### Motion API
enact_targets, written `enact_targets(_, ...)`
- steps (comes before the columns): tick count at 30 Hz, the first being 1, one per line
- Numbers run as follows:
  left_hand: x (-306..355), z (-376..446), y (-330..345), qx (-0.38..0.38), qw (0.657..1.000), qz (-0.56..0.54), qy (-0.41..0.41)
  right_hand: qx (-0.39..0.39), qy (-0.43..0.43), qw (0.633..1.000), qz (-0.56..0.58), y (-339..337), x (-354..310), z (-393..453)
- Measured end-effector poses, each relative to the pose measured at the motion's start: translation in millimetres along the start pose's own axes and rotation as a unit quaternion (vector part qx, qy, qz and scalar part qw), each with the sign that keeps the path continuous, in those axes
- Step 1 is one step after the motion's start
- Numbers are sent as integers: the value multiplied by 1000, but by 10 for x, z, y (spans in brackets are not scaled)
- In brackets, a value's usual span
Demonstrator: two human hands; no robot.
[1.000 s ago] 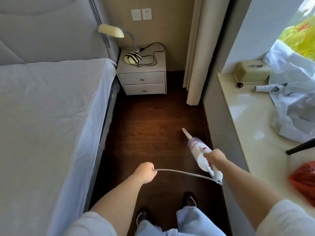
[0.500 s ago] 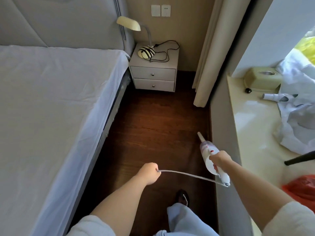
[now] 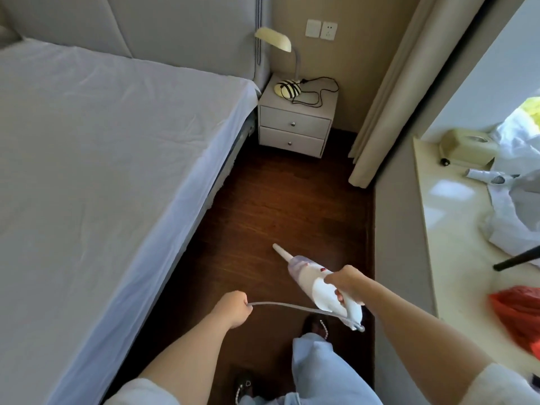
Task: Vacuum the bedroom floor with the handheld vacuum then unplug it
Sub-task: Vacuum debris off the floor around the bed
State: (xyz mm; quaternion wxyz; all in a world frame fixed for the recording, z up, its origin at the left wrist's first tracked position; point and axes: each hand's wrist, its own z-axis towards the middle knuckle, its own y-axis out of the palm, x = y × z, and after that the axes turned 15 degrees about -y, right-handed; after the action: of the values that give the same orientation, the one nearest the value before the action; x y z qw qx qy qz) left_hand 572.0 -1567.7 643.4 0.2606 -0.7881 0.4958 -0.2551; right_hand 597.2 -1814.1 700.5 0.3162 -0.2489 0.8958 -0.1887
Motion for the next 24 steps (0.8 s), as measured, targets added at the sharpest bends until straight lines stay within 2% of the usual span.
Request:
enact_targets(5, -342, -148, -36, 22, 999, -31, -21, -49, -17, 999, 2, 375, -236, -117)
enact_targets(11, -399, -232, -85, 40, 997, -45, -49, 3, -46, 999, -17, 382, -112, -15)
enact_targets(17, 396, -348, 38, 40, 999, -24, 5, -6, -14, 999, 28, -317, 315, -43)
enact_targets(20, 921, -405, 160, 30, 999, -11, 37, 40, -30, 997, 63, -735, 621, -60)
enact_targets(24, 1418, -474, 335, 9, 998, 11, 64, 69, 31, 992, 102, -1111, 986, -52)
